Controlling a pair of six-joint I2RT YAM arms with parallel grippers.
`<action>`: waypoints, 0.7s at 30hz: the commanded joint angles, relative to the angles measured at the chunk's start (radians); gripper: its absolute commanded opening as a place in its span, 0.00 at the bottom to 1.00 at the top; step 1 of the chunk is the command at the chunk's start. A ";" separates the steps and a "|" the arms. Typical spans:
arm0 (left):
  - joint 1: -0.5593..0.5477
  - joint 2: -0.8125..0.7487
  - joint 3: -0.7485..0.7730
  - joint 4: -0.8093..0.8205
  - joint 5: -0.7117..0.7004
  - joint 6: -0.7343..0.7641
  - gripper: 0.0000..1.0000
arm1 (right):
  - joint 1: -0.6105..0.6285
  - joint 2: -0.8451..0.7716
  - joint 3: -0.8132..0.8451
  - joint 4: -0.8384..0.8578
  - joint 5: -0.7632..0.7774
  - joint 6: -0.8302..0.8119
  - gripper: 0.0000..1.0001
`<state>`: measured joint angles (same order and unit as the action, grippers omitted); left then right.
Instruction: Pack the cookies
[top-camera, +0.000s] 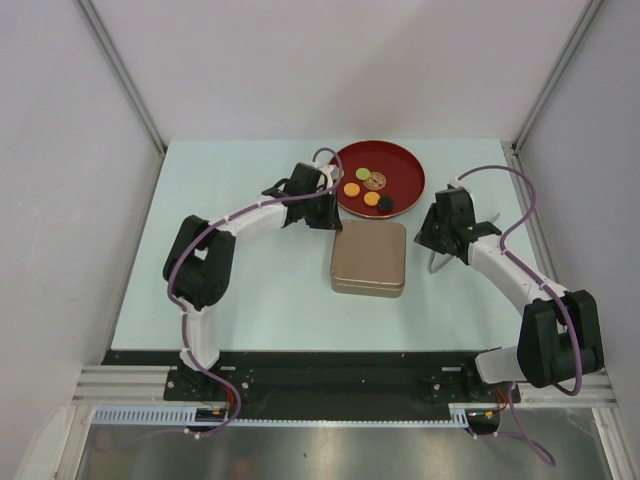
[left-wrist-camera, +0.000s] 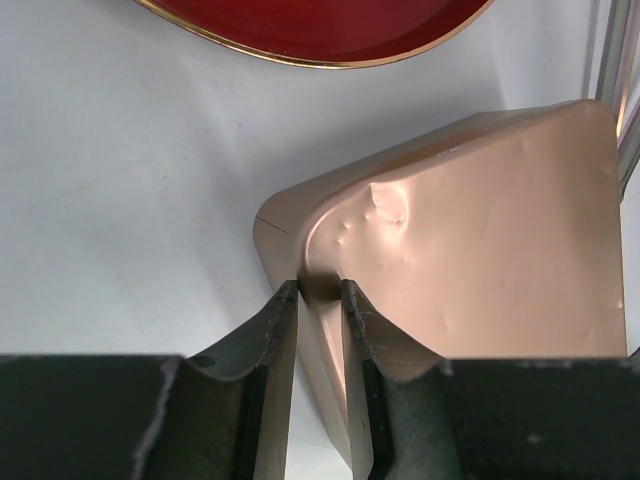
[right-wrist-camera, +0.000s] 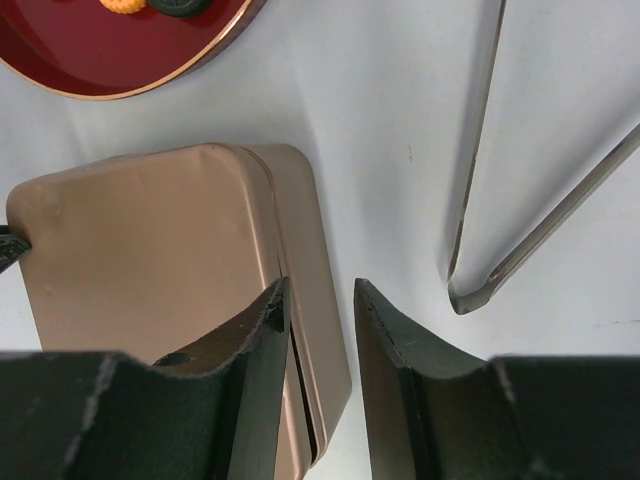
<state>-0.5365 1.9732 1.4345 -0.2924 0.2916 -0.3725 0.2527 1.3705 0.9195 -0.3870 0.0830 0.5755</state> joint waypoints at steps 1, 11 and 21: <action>-0.010 0.000 0.026 0.032 0.012 0.017 0.28 | -0.003 0.001 -0.007 0.019 0.024 -0.003 0.37; -0.023 -0.048 -0.014 0.056 0.024 0.006 0.28 | -0.003 0.047 -0.013 0.028 0.006 0.003 0.32; -0.042 -0.088 -0.046 0.070 0.027 -0.005 0.28 | -0.006 0.197 -0.016 0.049 -0.054 0.004 0.05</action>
<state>-0.5522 1.9541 1.3972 -0.2535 0.2916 -0.3744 0.2501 1.5375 0.9108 -0.3744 0.0631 0.5758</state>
